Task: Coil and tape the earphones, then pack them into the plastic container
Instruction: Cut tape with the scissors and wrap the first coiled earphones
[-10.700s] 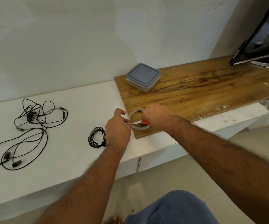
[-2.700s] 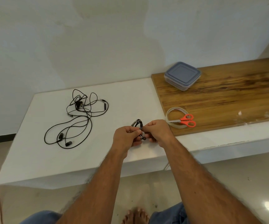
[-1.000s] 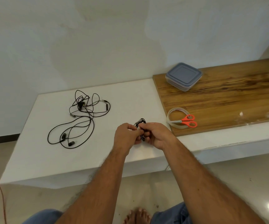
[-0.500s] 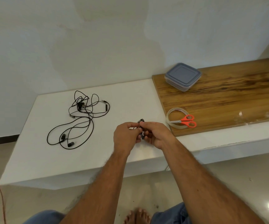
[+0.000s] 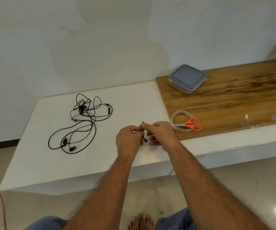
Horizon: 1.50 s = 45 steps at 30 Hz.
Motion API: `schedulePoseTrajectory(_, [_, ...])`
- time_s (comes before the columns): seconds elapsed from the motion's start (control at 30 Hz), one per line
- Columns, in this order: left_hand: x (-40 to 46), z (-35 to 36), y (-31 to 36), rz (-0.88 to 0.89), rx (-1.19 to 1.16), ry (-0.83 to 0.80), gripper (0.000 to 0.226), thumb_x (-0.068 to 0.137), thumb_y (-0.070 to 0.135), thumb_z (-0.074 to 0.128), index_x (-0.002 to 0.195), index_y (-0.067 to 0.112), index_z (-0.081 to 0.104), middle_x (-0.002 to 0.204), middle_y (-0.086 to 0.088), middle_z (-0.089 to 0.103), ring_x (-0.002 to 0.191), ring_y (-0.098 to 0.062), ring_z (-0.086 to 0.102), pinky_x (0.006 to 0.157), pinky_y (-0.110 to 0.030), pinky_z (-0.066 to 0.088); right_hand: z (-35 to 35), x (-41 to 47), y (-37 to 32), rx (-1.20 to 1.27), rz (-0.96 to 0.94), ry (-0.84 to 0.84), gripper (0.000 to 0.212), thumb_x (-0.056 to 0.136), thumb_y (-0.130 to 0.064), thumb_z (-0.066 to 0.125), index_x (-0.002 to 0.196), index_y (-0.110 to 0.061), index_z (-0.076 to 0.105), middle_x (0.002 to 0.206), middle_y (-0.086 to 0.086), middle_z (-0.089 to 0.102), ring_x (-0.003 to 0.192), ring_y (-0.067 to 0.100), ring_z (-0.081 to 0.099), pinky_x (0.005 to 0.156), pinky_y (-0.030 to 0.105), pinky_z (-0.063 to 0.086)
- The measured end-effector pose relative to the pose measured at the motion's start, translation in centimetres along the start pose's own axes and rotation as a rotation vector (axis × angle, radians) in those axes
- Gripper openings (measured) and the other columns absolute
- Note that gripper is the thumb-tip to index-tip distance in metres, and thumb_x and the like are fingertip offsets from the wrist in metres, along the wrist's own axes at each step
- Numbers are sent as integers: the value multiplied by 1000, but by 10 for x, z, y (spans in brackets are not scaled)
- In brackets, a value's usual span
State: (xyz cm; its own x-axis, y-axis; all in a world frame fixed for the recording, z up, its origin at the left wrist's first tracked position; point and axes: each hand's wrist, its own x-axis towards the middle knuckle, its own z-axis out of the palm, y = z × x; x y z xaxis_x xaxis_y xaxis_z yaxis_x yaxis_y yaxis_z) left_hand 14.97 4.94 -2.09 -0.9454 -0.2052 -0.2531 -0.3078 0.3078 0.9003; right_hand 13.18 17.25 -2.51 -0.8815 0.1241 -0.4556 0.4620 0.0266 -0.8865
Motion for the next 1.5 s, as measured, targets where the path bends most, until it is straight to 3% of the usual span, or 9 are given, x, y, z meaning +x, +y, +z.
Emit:
schedulePoseTrajectory(0.27, [1,1,-2,-12,-10,4,13,84,10,69,88,21,73,66,-2,72,62,-17,71,71,-39,62,2,3,0,-12,26,-57,12,86,-12,69,82,0,69,73,9,66,52,13,53,48,25,52])
schedulePoseTrajectory(0.47, [2,-3,-5,-64,-174,-24,17,87,6,68,104,5,71,75,-8,72,61,-12,67,68,-32,61,2,5,4,88,70,-132,12,89,-14,68,80,-6,66,76,8,65,48,10,40,47,25,39])
schedulePoseTrajectory(0.7, [2,-4,-5,-66,-239,-46,16,89,3,66,104,4,71,75,-10,69,64,-14,64,69,-32,61,5,5,9,177,140,-111,15,86,-19,74,77,-10,67,68,2,58,47,11,37,45,25,35])
schedulePoseTrajectory(0.87, [2,-4,-4,-27,-169,-31,14,88,4,67,100,6,73,75,-6,71,63,-13,65,71,-34,61,6,6,11,271,200,-168,14,92,-15,66,78,-11,66,66,2,55,48,8,35,42,22,32])
schedulePoseTrajectory(1.07, [-2,-1,-2,17,-54,24,17,88,10,67,82,26,71,70,0,72,66,-15,69,74,-37,61,8,3,8,202,172,-88,8,89,-13,69,85,-6,70,76,7,61,48,10,38,43,23,35])
schedulePoseTrajectory(1.27, [-9,6,-6,54,85,132,15,89,17,65,97,21,77,69,10,69,68,-8,67,68,-24,53,13,-2,2,187,146,-27,8,88,-9,66,88,-4,72,82,10,68,52,12,45,46,24,45])
schedulePoseTrajectory(1.43, [-8,7,-3,62,119,157,15,90,17,63,94,21,77,72,6,72,68,-11,68,72,-31,56,9,-3,-1,134,154,-49,26,85,-22,75,97,1,71,79,6,64,57,13,44,48,25,46])
schedulePoseTrajectory(1.5, [-10,8,-2,82,133,150,21,88,15,59,88,24,78,68,7,71,65,-10,67,70,-33,57,9,-5,-1,124,143,-68,23,83,-19,77,95,0,73,80,7,65,59,13,45,50,25,46])
